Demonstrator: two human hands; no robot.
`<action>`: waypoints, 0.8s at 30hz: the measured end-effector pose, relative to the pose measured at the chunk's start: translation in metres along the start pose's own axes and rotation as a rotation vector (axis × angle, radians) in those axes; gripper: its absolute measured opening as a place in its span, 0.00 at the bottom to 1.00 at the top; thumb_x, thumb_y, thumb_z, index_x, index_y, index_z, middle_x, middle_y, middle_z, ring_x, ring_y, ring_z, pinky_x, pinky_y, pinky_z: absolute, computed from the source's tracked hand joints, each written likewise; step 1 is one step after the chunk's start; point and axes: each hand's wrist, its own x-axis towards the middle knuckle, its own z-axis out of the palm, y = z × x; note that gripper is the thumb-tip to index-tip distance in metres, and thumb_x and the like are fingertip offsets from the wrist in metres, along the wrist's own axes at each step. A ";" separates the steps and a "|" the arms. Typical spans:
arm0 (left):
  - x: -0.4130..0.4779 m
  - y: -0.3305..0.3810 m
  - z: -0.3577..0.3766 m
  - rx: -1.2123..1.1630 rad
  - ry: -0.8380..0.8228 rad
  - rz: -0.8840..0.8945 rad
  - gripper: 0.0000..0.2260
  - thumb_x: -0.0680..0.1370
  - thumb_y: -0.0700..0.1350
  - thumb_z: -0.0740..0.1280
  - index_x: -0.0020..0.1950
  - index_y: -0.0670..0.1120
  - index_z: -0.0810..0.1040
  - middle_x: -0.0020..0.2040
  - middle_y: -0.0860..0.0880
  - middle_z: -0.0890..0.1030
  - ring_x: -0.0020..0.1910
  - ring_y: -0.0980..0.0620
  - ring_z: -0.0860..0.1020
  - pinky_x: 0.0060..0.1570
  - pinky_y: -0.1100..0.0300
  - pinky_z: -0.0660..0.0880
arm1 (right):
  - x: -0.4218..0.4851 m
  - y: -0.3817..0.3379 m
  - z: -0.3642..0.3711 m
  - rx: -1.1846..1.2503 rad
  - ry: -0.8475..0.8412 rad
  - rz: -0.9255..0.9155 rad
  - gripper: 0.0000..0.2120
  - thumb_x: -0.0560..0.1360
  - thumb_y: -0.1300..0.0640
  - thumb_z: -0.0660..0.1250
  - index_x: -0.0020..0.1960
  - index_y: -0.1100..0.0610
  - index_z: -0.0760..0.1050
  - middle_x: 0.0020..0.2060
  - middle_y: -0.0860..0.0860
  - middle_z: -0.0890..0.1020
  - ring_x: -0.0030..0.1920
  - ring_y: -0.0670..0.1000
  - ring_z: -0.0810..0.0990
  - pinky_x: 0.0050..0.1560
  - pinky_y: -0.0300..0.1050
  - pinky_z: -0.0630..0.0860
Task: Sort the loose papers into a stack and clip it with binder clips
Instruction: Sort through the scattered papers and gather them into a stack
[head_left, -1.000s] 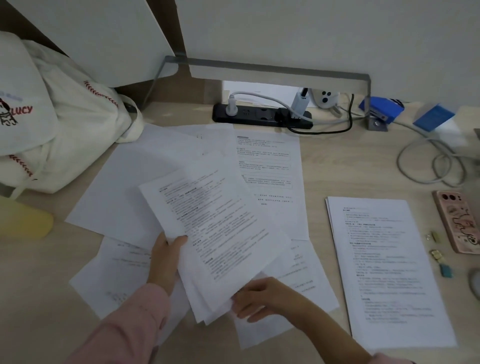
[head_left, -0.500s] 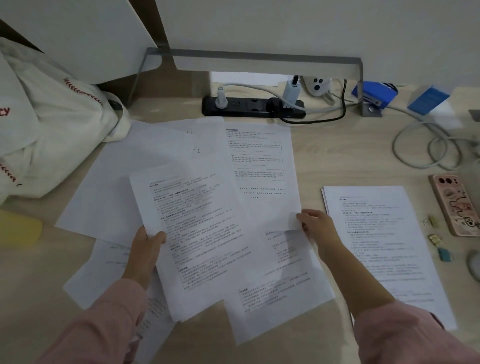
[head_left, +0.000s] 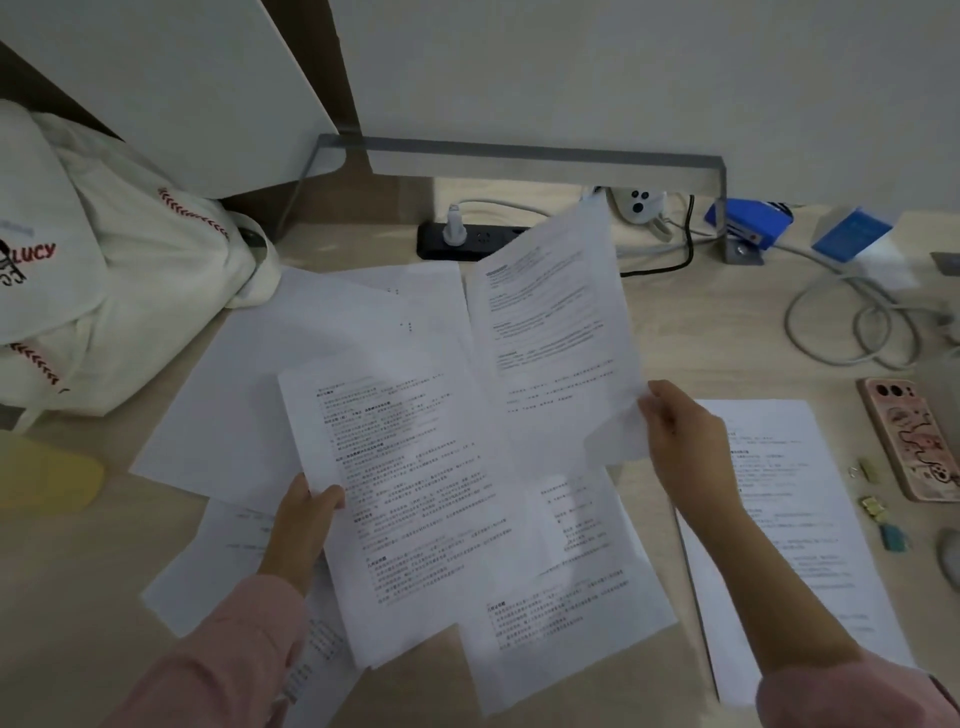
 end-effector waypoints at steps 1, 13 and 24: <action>0.000 0.000 0.000 0.000 0.001 -0.001 0.16 0.75 0.34 0.60 0.63 0.41 0.72 0.56 0.41 0.77 0.50 0.44 0.75 0.42 0.58 0.72 | -0.003 -0.003 -0.009 -0.003 0.015 -0.039 0.08 0.79 0.61 0.56 0.46 0.55 0.73 0.27 0.49 0.73 0.28 0.49 0.70 0.28 0.41 0.64; -0.003 0.003 0.006 -0.121 0.015 -0.043 0.14 0.77 0.38 0.60 0.62 0.39 0.73 0.60 0.42 0.77 0.52 0.45 0.74 0.51 0.54 0.72 | -0.017 -0.029 -0.053 0.555 -0.199 0.067 0.09 0.78 0.60 0.60 0.49 0.54 0.79 0.38 0.48 0.83 0.39 0.46 0.79 0.39 0.37 0.74; -0.017 0.004 0.010 -0.435 -0.100 -0.116 0.31 0.76 0.66 0.53 0.71 0.47 0.67 0.65 0.46 0.74 0.62 0.45 0.73 0.68 0.48 0.65 | -0.060 0.009 0.059 0.463 -0.498 0.481 0.10 0.77 0.61 0.60 0.52 0.55 0.78 0.48 0.55 0.81 0.47 0.54 0.80 0.49 0.48 0.74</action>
